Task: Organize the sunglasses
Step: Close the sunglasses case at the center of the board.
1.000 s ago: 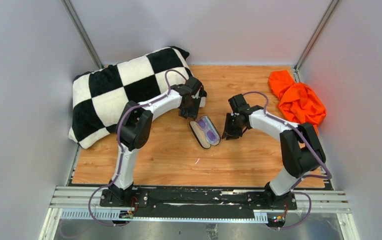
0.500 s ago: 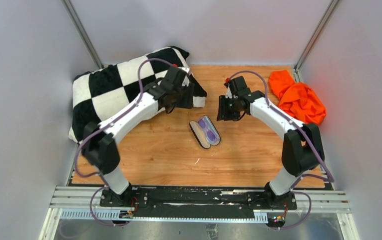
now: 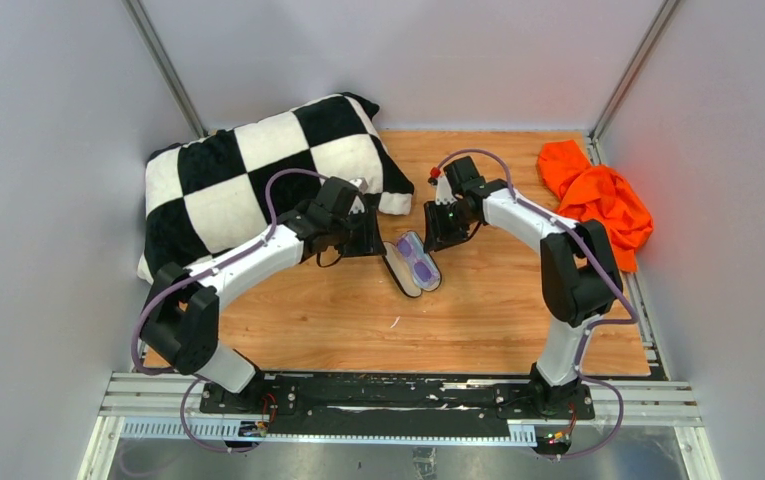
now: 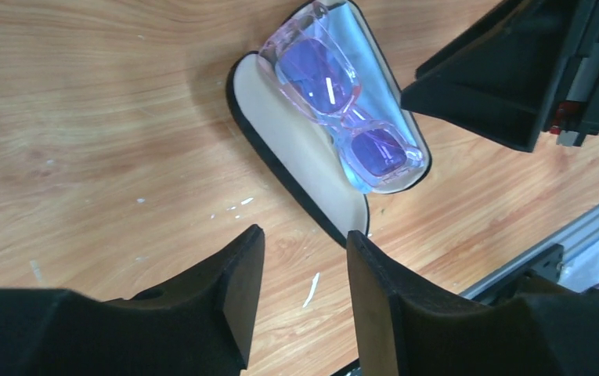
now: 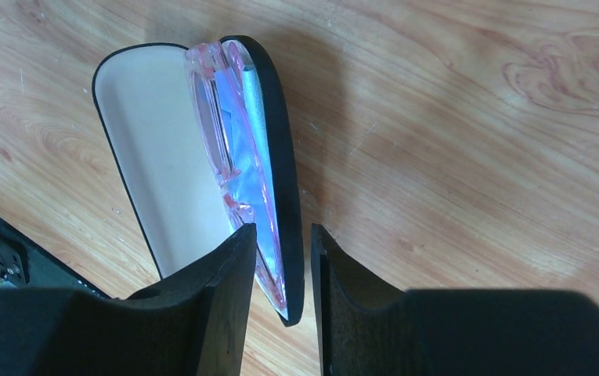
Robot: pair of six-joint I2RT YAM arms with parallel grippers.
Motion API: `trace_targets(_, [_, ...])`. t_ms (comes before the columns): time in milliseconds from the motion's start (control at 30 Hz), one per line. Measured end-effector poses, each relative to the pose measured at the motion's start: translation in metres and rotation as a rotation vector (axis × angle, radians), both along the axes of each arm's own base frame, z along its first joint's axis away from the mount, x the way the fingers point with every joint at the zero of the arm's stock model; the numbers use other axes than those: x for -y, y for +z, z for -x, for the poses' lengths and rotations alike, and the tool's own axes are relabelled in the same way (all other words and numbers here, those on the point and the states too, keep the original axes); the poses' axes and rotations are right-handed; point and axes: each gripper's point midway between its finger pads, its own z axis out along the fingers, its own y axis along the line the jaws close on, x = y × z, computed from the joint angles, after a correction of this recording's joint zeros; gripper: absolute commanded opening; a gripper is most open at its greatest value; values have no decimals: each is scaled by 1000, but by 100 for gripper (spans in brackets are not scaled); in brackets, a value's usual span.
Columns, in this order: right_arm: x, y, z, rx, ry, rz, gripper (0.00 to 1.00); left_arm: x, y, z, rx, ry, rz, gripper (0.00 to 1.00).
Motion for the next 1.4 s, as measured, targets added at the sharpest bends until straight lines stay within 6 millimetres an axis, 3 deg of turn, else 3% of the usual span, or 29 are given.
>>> trace_targets(533, [-1, -12, -7, -21, -33, -59, 22, 19, -56, 16, -149, -14, 98, 39])
trace_targets(800, [0, -17, -4, -35, -32, -82, 21, 26, -61, 14, -164, -18, 122, 35])
trace_targets(933, [-1, -17, -4, -32, -28, -94, 12, 30, -64, 16, -183, -24, 139, 29])
trace_targets(1167, [1, -21, -5, -31, -37, -98, 4, 38, -58, 14, -184, -42, 183, 20])
trace_targets(1400, [4, -27, -6, -25, -55, -105, 2, 49, -47, 7, -177, -65, 214, 20])
